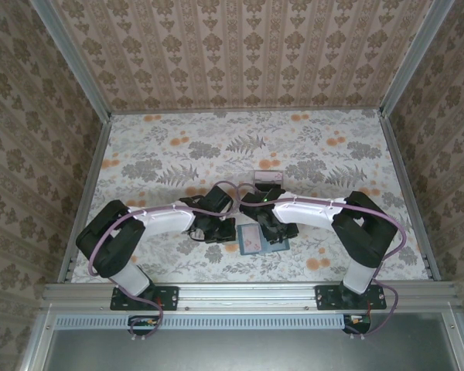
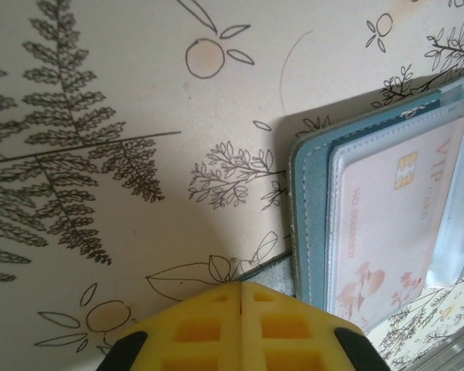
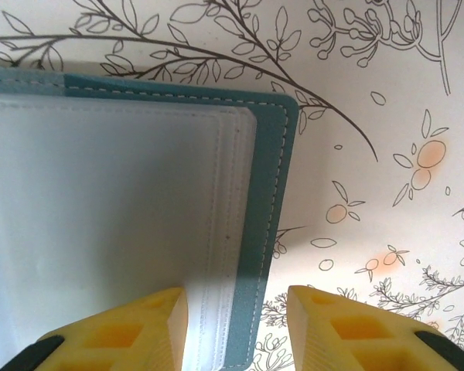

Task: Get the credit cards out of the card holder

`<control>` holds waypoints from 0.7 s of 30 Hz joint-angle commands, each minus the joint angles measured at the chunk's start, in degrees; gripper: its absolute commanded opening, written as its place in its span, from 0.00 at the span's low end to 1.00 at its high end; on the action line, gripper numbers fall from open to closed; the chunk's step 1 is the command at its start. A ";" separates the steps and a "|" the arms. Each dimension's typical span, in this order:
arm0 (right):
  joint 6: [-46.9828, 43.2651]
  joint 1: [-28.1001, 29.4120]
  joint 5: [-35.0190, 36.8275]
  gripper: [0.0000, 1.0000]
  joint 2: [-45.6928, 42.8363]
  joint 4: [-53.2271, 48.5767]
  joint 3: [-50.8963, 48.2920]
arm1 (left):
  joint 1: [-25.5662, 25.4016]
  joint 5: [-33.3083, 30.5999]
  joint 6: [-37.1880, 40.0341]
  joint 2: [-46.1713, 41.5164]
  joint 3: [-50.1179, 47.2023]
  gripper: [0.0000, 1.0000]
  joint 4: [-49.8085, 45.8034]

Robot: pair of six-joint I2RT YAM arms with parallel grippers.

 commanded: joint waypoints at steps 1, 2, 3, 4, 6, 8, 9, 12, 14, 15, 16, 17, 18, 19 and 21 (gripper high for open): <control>0.27 -0.05 0.96 0.40 -2.74 -2.42 0.77 | -0.11 -1.81 1.57 0.53 1.18 0.03 -2.67; 0.27 -0.04 0.36 0.39 -3.48 -2.20 0.94 | -0.19 -1.60 1.58 0.20 1.67 0.03 -2.99; 0.26 -0.10 -0.08 0.39 -3.99 -2.05 1.10 | -0.22 -1.54 1.68 -0.06 2.13 0.03 -3.35; 0.18 -0.10 -0.68 0.39 -4.57 -1.85 1.32 | -0.55 -1.55 1.83 -0.47 2.77 0.03 -3.78; 0.18 -0.03 -1.15 0.38 -5.52 -1.96 1.90 | -0.96 -1.89 2.00 -1.23 4.13 0.03 -4.80; 0.14 -0.02 -1.39 0.37 -6.15 -2.14 2.50 | -1.18 -2.16 2.11 -1.77 5.14 0.03 -5.47; 0.09 -0.03 -1.37 0.36 -6.43 -2.18 2.91 | -1.31 -2.25 2.05 -1.95 5.64 0.03 -5.86; -0.05 -0.04 -2.30 0.33 -7.30 -1.87 3.74 | -1.81 -2.34 1.80 -2.38 6.62 0.03 -6.27; -0.09 -0.10 -3.69 0.30 -8.01 -0.71 3.84 | -2.30 -2.50 1.45 -2.51 6.93 0.03 -6.08; -0.09 -0.09 -4.50 0.29 -8.34 0.01 3.86 | -2.42 -2.45 1.32 -2.52 7.01 0.03 -5.82; -0.04 -0.03 -5.20 0.27 -8.59 0.70 3.85 | -2.63 -2.43 1.07 -2.33 7.04 0.03 -5.56; 0.02 0.07 -6.11 0.25 -8.85 1.67 3.85 | -2.76 -2.26 0.86 -2.16 7.17 0.03 -5.23; -0.08 0.01 -7.49 0.24 -9.11 2.84 3.83 | -2.90 -2.10 0.81 -1.80 7.24 0.03 -4.98; -0.09 0.01 -8.86 0.23 -9.36 4.00 3.61 | -3.08 -2.01 0.64 -1.55 7.29 0.03 -4.71; 0.14 0.06 -11.68 0.22 -9.63 6.67 2.96 | -3.47 -2.01 0.36 -0.96 7.51 0.03 -4.16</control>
